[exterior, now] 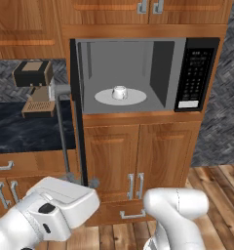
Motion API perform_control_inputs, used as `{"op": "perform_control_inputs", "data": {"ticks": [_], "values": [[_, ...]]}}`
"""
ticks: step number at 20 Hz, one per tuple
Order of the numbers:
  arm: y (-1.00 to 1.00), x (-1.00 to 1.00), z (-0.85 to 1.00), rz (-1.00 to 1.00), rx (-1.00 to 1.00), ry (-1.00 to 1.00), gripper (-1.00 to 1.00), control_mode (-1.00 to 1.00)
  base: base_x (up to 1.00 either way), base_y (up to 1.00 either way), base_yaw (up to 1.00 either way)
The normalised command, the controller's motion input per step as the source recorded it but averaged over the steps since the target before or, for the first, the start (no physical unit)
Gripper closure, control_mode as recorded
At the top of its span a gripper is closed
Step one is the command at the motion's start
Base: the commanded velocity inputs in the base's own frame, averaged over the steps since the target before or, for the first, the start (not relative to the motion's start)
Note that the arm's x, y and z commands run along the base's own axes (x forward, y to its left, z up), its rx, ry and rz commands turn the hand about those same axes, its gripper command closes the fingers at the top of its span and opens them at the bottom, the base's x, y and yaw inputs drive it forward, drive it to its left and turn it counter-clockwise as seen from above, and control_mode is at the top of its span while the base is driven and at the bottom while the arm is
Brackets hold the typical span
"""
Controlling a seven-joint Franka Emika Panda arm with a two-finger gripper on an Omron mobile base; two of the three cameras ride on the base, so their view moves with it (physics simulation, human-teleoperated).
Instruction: Pick the mug from the counter and place it inside the microwave. Then close the microwave.
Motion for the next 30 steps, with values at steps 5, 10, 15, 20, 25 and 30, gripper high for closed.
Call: {"op": "perform_control_inputs", "data": {"ticks": [5,10,15,20,25,30], "values": [[0.26,0.31,-0.12,-0.05,0.0,0.0,-1.0,-1.0,0.0,0.0,0.0],[0.26,0.34,-0.2,-0.06,-0.03,0.0,-1.0,-1.0,0.0,0.0,0.0],[0.02,0.38,-0.3,-0.09,0.0,0.0,-1.0,-1.0,0.0,0.0,0.0],[0.0,0.33,-0.31,-0.1,0.0,0.0,-1.0,-1.0,0.0,0.0,0.0],[0.15,0.25,-0.12,-0.08,-0.01,0.0,-1.0,-1.0,0.0,0.0,0.0],[0.33,0.34,-0.05,-0.09,-0.04,0.0,-1.0,-1.0,0.0,0.0,0.0]]}}
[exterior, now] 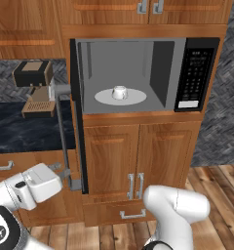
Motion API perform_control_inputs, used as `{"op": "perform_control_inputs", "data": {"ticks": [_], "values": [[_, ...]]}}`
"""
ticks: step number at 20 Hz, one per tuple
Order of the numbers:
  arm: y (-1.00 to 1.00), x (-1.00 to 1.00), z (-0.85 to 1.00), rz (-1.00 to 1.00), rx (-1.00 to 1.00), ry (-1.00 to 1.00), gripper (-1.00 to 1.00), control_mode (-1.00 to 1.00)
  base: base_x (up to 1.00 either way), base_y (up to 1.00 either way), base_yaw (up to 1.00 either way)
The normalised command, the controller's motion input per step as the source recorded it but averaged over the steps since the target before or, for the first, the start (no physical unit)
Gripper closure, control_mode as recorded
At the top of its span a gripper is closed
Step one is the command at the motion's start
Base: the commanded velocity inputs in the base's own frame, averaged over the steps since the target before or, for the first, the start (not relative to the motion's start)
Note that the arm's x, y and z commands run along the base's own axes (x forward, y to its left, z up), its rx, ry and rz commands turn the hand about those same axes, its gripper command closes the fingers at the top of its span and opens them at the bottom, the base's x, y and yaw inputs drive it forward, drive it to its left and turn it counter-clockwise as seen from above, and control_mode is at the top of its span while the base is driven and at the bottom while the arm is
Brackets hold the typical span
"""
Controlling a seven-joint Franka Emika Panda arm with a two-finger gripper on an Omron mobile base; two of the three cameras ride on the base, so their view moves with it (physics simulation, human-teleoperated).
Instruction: Pick the mug from the counter and place it inside the microwave. Then close the microwave.
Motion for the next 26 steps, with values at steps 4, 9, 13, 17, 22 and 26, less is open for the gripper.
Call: {"op": "perform_control_inputs", "data": {"ticks": [4,9,13,17,22,26], "values": [[0.28,0.31,-0.11,-0.09,-0.03,0.0,-1.0,-1.0,0.0,0.0,0.0],[0.18,0.15,-0.13,-0.1,-0.02,-0.01,-1.0,-1.0,0.0,0.0,0.0],[0.04,0.05,-0.02,-0.08,0.0,-0.01,-1.0,-1.0,0.0,0.0,0.0],[0.0,0.22,-0.08,-0.07,0.0,0.0,-1.0,-1.0,0.0,0.0,0.0],[0.0,0.05,0.0,-0.02,0.0,0.0,-1.0,-1.0,0.0,0.0,0.0],[-0.09,0.0,0.0,0.0,0.0,0.0,-1.0,-1.0,0.0,0.0,0.0]]}}
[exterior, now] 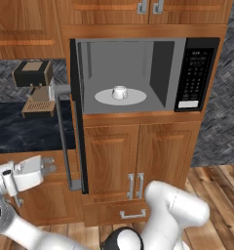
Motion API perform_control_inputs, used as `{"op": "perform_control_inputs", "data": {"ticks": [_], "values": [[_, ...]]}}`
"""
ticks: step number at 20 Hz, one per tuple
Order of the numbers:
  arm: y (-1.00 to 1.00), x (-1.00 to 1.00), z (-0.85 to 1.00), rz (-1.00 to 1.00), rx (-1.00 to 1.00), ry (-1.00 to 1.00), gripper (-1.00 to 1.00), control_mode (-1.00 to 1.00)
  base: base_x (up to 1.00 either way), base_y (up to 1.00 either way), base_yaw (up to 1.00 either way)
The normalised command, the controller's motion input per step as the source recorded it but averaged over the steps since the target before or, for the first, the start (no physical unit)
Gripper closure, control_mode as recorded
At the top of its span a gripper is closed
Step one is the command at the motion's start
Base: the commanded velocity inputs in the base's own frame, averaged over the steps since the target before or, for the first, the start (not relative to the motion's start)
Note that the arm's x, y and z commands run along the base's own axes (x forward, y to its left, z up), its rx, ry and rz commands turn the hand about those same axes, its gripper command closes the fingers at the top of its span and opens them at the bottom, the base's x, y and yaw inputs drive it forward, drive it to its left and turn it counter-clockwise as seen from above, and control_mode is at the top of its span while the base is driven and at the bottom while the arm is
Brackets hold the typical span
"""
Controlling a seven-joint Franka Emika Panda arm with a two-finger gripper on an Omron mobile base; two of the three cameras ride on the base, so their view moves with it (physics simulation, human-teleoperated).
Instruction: Pick the mug from the counter and place it inside the microwave. Then close the microwave.
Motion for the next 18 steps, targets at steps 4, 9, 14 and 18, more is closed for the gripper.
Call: {"op": "perform_control_inputs", "data": {"ticks": [4,9,14,18], "values": [[-0.19,0.0,0.0,0.06,0.0,0.0,-1.0,-1.0,0.0,0.0,0.0],[-0.48,0.0,0.0,0.17,0.0,0.0,-1.0,-1.0,0.0,0.0,0.0],[-0.61,-0.01,0.0,0.2,0.0,0.0,-1.0,-1.0,0.0,0.0,0.0],[-0.65,-0.06,0.0,0.18,0.0,0.0,-1.0,-1.0,0.0,0.0,0.0]]}}
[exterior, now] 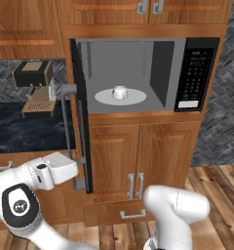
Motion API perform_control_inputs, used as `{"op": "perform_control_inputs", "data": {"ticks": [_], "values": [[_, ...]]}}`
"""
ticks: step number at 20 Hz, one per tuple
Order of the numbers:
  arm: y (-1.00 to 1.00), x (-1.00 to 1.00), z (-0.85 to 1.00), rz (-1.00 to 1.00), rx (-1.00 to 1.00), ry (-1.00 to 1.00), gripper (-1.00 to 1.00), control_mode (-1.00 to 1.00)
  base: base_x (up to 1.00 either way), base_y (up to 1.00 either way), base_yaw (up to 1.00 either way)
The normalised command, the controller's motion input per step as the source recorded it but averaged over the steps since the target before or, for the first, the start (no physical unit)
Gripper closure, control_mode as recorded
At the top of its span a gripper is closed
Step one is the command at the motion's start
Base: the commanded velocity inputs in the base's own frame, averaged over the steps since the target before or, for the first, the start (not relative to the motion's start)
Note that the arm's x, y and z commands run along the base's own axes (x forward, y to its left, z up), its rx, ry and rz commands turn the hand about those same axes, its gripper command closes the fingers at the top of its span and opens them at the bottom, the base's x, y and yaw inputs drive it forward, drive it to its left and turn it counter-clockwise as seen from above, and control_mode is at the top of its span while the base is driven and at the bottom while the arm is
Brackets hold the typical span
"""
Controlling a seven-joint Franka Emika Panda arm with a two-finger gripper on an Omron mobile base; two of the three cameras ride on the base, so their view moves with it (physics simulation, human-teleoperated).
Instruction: Pick the mug from the counter and place it inside the microwave. Then close the microwave.
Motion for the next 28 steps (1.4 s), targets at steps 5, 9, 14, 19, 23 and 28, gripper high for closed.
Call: {"op": "perform_control_inputs", "data": {"ticks": [5,9,14,19,23,28], "values": [[-0.65,-0.14,0.03,0.16,0.0,0.0,-1.0,-1.0,0.0,0.0,0.0],[-0.61,-0.06,0.13,0.14,-0.01,0.01,-1.0,-1.0,0.0,0.0,0.0],[-0.5,-0.01,0.01,0.11,0.0,0.0,-1.0,-1.0,0.0,0.0,0.0],[-0.62,0.03,0.0,0.07,0.0,0.0,-1.0,-1.0,0.0,0.0,0.0],[-0.58,0.15,0.0,0.0,0.0,0.0,-1.0,-1.0,0.0,0.0,0.0],[-0.54,0.18,0.0,0.0,0.0,0.0,-1.0,-1.0,0.0,0.0,0.0]]}}
